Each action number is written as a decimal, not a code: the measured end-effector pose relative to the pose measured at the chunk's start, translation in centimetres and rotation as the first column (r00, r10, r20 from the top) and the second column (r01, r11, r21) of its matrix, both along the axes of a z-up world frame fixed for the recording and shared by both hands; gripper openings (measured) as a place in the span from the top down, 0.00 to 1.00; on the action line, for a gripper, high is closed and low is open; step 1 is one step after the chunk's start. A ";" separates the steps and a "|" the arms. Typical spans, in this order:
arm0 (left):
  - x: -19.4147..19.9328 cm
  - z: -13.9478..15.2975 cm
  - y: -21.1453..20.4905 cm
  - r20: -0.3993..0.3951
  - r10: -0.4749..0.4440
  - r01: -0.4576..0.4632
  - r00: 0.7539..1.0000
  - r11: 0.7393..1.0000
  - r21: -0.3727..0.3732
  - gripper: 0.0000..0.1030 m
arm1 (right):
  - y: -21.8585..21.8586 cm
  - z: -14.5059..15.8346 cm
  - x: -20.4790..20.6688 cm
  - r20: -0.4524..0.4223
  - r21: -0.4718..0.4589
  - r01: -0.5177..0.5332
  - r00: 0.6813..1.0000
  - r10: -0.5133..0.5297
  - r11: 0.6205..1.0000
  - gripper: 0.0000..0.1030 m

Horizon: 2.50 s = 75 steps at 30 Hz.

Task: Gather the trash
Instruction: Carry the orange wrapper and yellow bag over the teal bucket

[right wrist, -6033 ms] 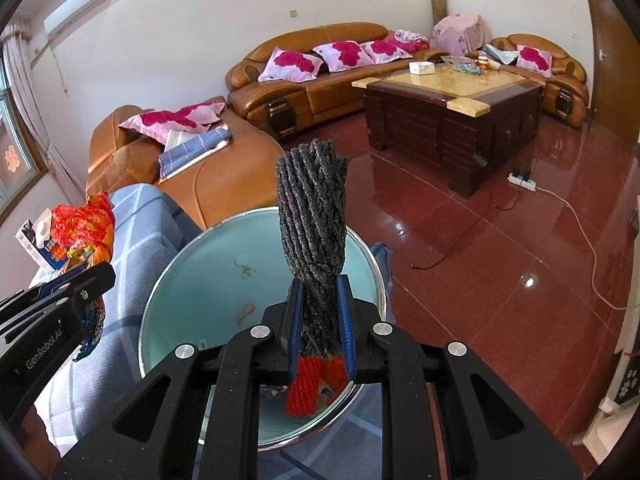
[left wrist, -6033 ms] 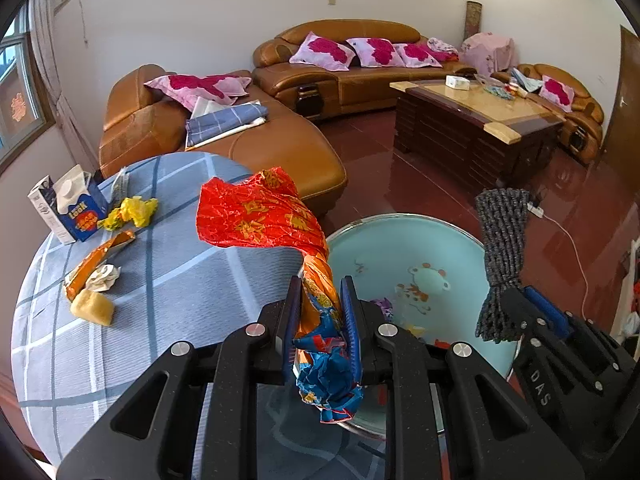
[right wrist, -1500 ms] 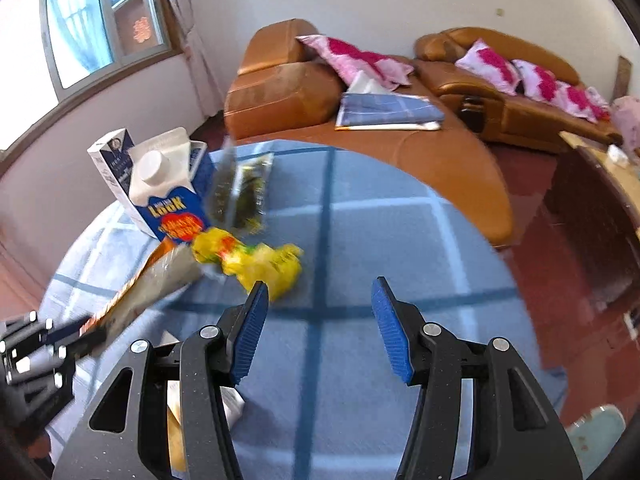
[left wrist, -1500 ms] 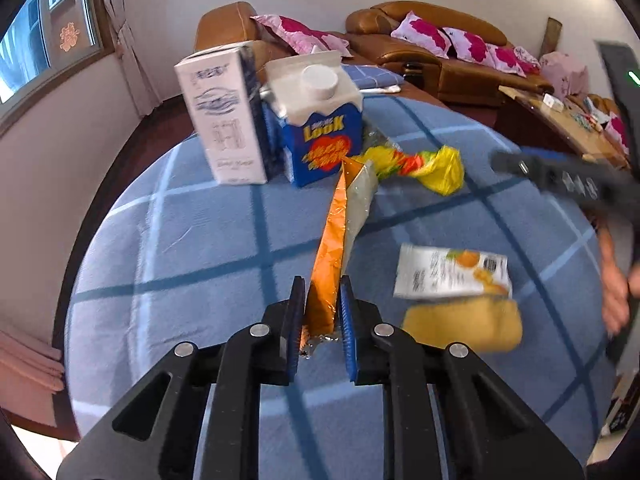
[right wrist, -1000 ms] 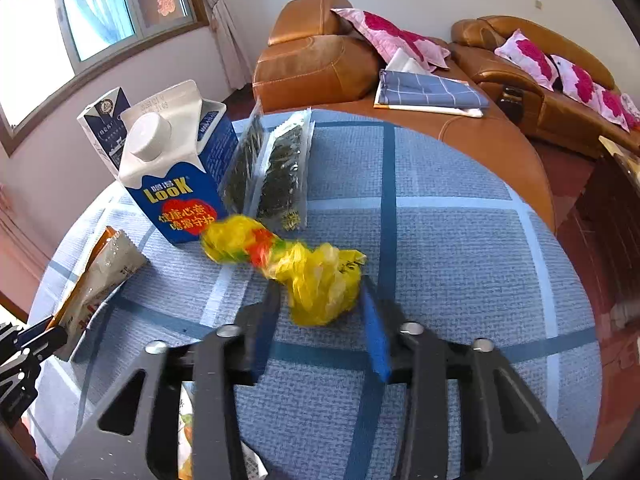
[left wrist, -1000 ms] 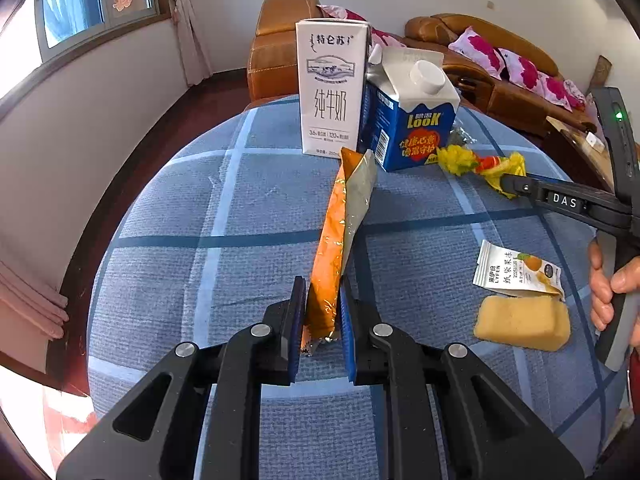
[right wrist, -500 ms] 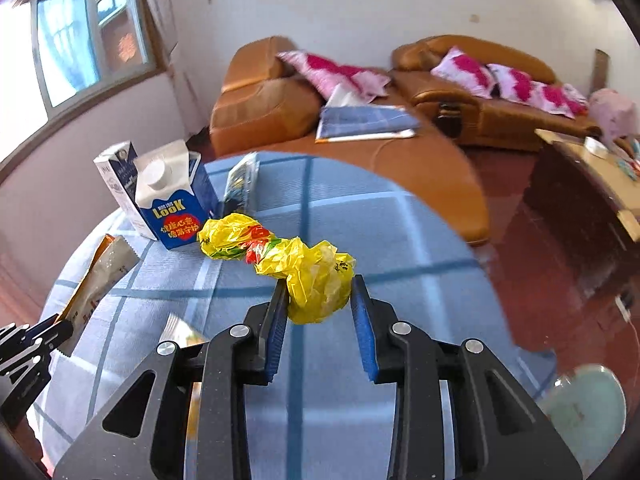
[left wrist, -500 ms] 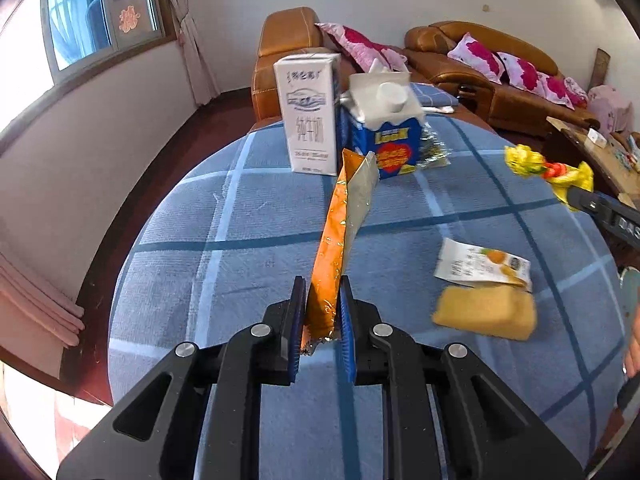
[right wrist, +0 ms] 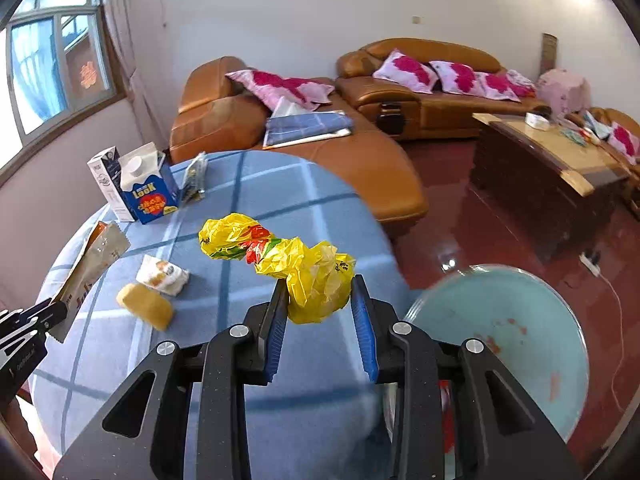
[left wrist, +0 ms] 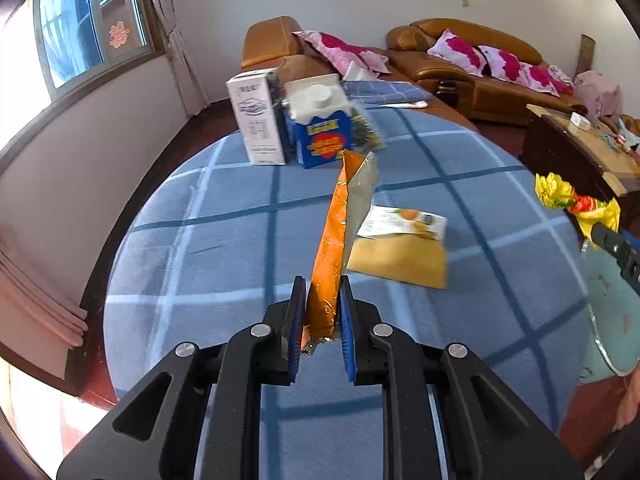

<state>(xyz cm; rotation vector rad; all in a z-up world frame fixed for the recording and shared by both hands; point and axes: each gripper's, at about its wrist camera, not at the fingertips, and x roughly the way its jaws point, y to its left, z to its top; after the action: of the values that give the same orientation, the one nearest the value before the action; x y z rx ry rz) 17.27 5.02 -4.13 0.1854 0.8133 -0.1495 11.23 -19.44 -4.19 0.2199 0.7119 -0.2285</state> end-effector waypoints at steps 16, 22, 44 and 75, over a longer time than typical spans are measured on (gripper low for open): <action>-6.1 0.9 -6.7 0.029 -0.117 0.117 0.993 0.993 0.012 0.84 | -3.2 0.7 -7.9 0.046 0.014 0.110 0.993 -0.110 0.994 0.69; -7.7 1.3 -8.8 0.033 -0.158 0.158 0.987 0.987 0.006 0.84 | -4.7 1.0 -10.0 0.065 0.019 0.154 0.986 -0.155 0.988 0.69; -11.0 1.5 -17.4 0.031 -0.286 0.285 0.958 0.958 0.037 0.84 | -10.7 0.1 -14.7 0.077 0.048 0.318 0.944 -0.321 0.947 0.68; -10.2 -3.4 -28.4 -0.076 -0.387 0.391 0.919 0.918 0.060 0.84 | -15.6 -4.7 -13.8 -0.042 0.033 0.457 0.889 -0.456 0.889 0.68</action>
<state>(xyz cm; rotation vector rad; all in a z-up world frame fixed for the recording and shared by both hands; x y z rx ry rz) 7.10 -23.36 -7.53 0.4154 0.8376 -0.5039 -2.54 -35.07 -8.88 0.4262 0.6904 -0.6706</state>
